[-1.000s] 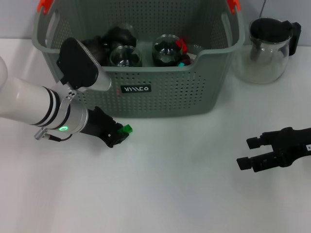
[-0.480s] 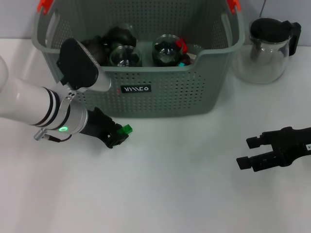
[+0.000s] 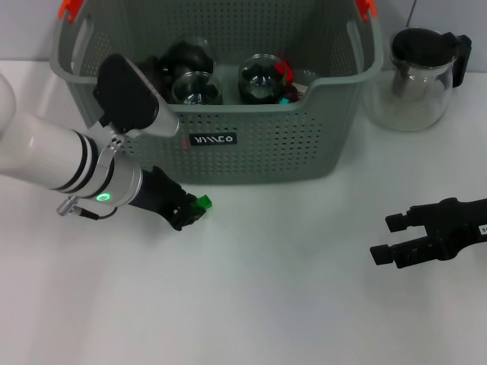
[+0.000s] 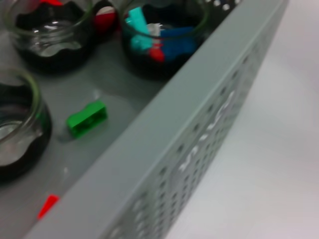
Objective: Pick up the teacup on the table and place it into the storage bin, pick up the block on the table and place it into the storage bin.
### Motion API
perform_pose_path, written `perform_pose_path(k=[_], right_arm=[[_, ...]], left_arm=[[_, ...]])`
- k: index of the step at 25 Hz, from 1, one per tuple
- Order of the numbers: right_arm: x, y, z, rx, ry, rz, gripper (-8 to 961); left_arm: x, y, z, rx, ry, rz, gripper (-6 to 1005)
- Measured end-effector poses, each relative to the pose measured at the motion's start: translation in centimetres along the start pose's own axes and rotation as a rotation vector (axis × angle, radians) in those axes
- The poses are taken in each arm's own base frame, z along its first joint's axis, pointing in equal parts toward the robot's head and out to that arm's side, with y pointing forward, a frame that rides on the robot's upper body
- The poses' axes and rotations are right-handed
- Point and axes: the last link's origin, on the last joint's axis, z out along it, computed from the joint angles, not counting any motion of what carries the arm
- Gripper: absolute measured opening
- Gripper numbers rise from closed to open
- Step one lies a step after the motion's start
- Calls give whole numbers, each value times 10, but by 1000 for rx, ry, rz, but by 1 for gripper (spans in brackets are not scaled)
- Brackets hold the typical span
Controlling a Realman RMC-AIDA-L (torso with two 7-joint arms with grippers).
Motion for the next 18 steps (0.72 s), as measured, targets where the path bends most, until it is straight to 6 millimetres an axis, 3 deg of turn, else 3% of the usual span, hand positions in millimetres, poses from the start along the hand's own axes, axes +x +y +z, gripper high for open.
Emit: perform_pose_path(k=[5, 11, 18], right_arm=[[0, 0, -1, 2, -4, 0, 932], [0, -1, -1, 4, -3, 1, 932], [1, 0, 0, 1, 0, -2, 931]], left_arm=[[13, 7, -19, -86, 11, -25, 212], [32, 19, -62, -284, 128, -97, 195], [77, 13, -127, -465, 583, -87, 196]])
